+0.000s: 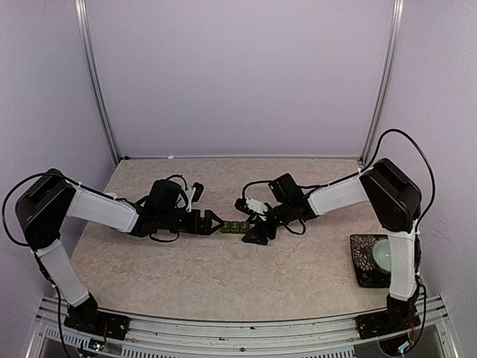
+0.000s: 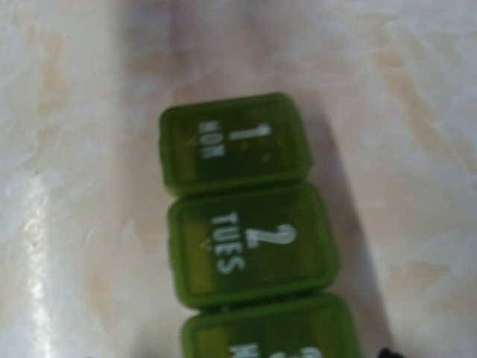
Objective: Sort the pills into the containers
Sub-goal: Pick up the pill container from the center of the board.
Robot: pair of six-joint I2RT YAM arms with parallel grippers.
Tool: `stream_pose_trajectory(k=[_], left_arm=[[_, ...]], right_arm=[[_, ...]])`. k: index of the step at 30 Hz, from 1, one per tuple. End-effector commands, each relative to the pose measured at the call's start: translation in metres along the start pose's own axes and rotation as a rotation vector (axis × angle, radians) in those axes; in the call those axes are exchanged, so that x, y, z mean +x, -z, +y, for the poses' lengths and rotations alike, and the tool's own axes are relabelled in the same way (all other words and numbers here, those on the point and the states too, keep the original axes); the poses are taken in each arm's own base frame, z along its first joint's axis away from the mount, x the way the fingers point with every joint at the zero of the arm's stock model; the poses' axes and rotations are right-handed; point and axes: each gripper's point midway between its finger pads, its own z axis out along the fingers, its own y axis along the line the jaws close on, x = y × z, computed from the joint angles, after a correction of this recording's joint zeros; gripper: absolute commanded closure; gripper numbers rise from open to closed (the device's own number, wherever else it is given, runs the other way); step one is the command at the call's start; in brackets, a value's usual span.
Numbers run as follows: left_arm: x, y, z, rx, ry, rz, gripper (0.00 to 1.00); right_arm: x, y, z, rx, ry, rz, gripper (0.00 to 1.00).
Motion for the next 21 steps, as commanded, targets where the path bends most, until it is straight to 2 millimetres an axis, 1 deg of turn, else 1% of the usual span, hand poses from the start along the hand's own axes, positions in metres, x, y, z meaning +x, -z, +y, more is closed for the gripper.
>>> stream_pose_trajectory(k=[1,7,11,16,17,19,21], left_arm=[[-0.002,-0.005,-0.008,0.048,0.067,0.027,0.01],[-0.005,-0.004,-0.008,0.068,0.113,0.034,0.01],[-0.001,-0.006,-0.003,0.059,0.145,0.051,0.01],[-0.001,-0.008,-0.001,0.072,0.180,0.051,0.01],[-0.001,-0.009,-0.001,0.075,0.183,0.050,0.01],[-0.001,-0.010,-0.001,0.077,0.191,0.052,0.01],[-0.001,-0.011,0.000,0.075,0.199,0.052,0.01]], right_arm=[[0.000,-0.009,0.008,-0.046,0.036,0.006,0.25],[-0.005,-0.011,0.011,-0.068,0.053,-0.011,0.36],[-0.007,-0.011,0.015,-0.085,0.060,-0.023,0.40],[-0.012,-0.012,0.012,-0.067,0.061,-0.033,0.47],[-0.013,-0.012,0.012,-0.061,0.062,-0.033,0.49],[-0.014,-0.012,0.011,-0.049,0.060,-0.033,0.58],[-0.016,-0.011,0.011,-0.037,0.061,-0.033,0.60]])
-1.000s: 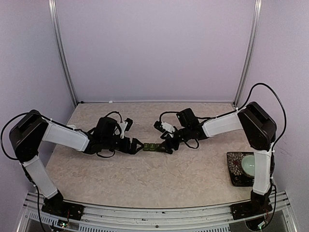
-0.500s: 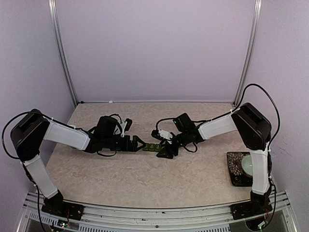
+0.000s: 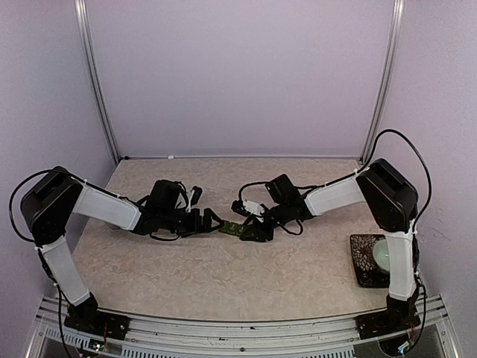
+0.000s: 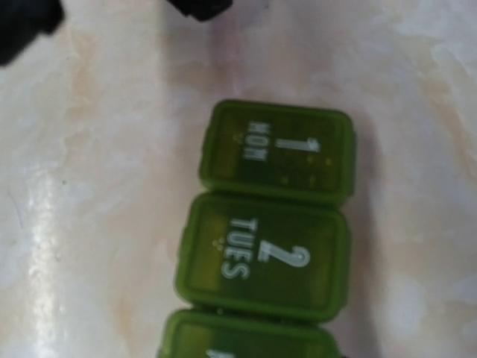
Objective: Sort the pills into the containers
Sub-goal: Pick up the pill container from the center of the board, then pass from the right arm to the left
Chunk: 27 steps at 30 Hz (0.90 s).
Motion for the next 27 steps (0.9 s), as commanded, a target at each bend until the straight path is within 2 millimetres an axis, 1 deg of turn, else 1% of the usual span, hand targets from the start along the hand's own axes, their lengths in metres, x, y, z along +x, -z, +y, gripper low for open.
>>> stream_pose_trajectory(k=[1,5,9,14,16,20,22,27], left_arm=[[-0.009,-0.004,-0.004,0.024,0.025,-0.010,0.01],[-0.010,-0.004,-0.003,0.035,0.046,-0.012,0.01],[-0.013,-0.002,-0.007,0.073,0.072,-0.016,0.01],[-0.014,0.005,-0.024,0.198,0.085,-0.022,0.01],[-0.014,0.010,-0.031,0.254,0.093,-0.030,0.01],[-0.013,0.021,-0.051,0.383,0.096,-0.038,0.02],[-0.012,0.026,-0.059,0.429,0.095,-0.039,0.05],[-0.014,0.035,-0.075,0.514,0.077,-0.041,0.17]], right_arm=[[-0.013,-0.002,0.002,0.019,0.019,-0.021,0.60],[-0.023,0.006,0.008,0.038,0.037,-0.046,0.61],[-0.039,0.016,0.020,0.047,0.073,-0.076,0.61],[-0.056,0.030,0.037,0.051,0.102,-0.115,0.61],[-0.061,0.035,0.041,0.053,0.104,-0.136,0.61],[-0.068,0.041,0.047,0.061,0.117,-0.151,0.62],[-0.069,0.042,0.051,0.057,0.124,-0.152,0.62],[-0.075,0.044,0.054,0.056,0.140,-0.160,0.61]])
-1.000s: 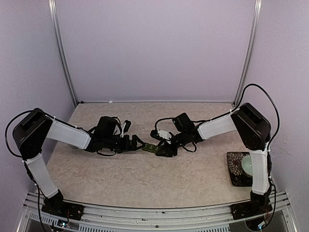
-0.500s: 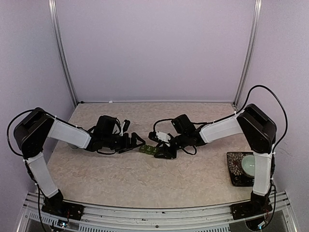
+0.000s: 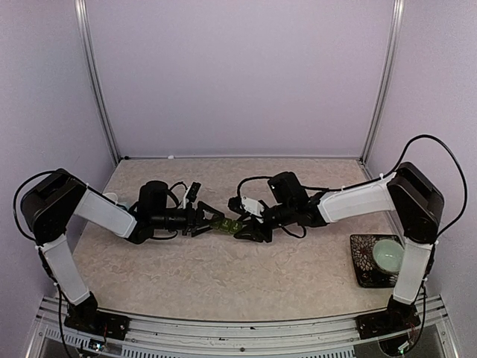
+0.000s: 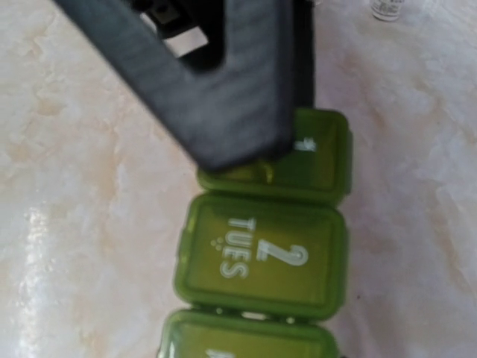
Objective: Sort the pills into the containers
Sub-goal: Pass from the right arm to the left
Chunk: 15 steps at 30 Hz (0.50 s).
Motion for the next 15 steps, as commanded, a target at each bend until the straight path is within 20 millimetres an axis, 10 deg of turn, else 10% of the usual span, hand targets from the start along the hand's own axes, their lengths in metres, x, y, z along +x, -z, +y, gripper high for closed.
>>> stream_pose_trajectory(k=[1,15], left_arm=[[-0.006,0.004,-0.031,0.142,-0.045,-0.008,0.19],[0.005,-0.005,-0.027,0.166,-0.017,0.041,0.33]], right_arm=[[-0.018,0.005,0.005,0.007,0.031,-0.037,0.61],[-0.028,0.008,0.009,0.004,0.051,-0.056,0.61]])
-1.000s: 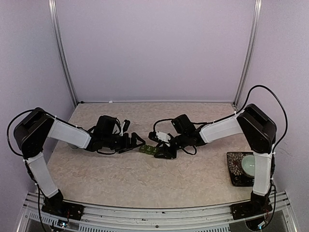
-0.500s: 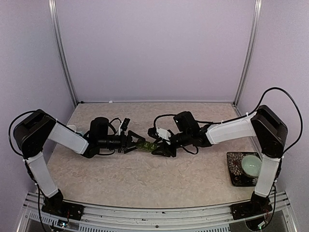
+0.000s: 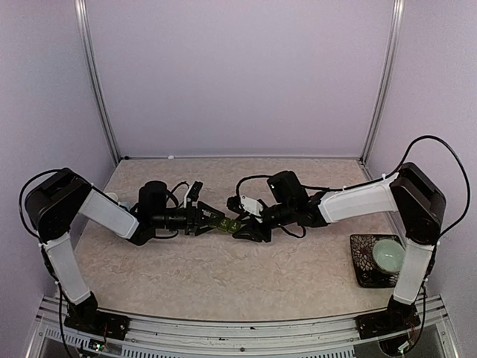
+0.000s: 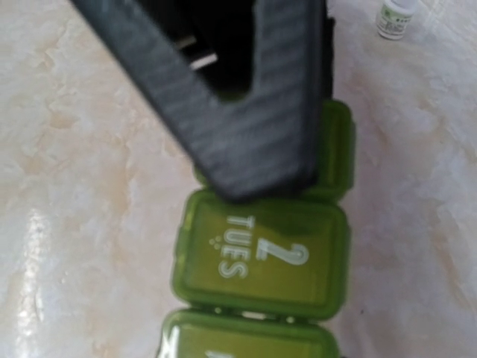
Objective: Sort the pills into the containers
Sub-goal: Pass from the right arm to the left
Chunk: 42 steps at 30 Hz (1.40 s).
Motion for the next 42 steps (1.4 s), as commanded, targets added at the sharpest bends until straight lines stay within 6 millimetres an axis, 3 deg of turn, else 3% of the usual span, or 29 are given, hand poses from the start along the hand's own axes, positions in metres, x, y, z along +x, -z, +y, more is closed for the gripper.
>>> stream_pose_trajectory(k=[1,18,23,32,42], left_arm=[[0.004,-0.004,-0.005,0.043,-0.017,0.024,0.34],[0.008,-0.008,0.005,0.024,0.017,0.036,0.68],[0.008,-0.008,0.003,0.029,0.018,0.037,0.79],[-0.002,-0.001,-0.005,0.011,0.053,-0.045,0.80],[-0.005,0.006,-0.043,0.059,0.118,-0.142,0.80]], right_arm=[[-0.020,0.007,0.004,0.009,0.036,-0.043,0.61],[-0.026,0.007,0.007,0.023,0.066,-0.038,0.60],[-0.030,0.009,0.006,0.038,0.072,-0.039,0.56],[-0.033,0.019,-0.002,0.160,0.086,-0.023,0.19],[-0.049,0.049,0.017,0.381,0.183,-0.090,0.16]])
